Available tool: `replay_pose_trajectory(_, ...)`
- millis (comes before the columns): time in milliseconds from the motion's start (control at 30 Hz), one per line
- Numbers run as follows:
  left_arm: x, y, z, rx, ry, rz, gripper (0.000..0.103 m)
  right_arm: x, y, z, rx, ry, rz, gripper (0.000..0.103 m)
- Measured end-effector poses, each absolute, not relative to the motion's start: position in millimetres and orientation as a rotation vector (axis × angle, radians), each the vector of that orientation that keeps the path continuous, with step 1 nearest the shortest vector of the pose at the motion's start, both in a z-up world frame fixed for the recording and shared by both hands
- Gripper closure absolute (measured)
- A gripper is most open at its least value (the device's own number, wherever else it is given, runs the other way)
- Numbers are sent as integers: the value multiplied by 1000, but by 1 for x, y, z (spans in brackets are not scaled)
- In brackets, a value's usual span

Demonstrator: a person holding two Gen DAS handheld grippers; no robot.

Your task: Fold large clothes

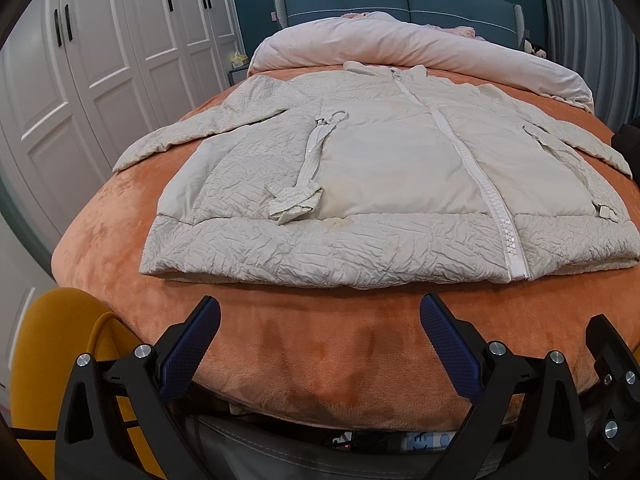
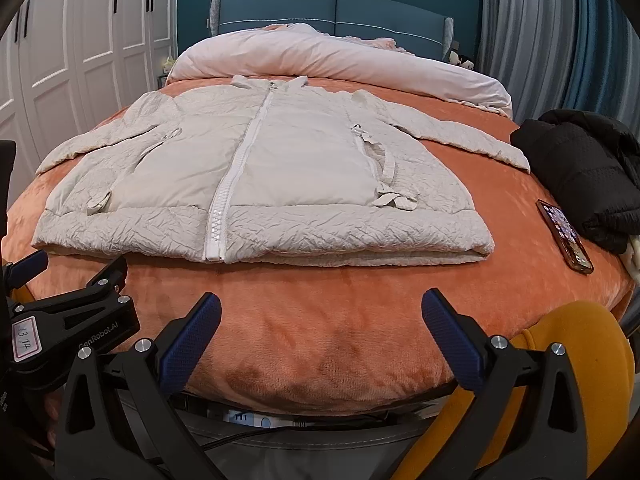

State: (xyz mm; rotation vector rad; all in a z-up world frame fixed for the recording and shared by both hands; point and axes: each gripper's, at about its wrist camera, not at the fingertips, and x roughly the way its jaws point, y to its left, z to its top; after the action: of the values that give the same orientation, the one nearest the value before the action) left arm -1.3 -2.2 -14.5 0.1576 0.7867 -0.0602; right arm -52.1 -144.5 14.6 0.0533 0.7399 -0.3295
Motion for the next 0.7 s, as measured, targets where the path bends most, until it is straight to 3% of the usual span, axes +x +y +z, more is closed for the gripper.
replay_pose_trajectory(700, -2, -2, -16, 162, 787, -57, 5, -52, -141, 14, 49, 737, -324, 5)
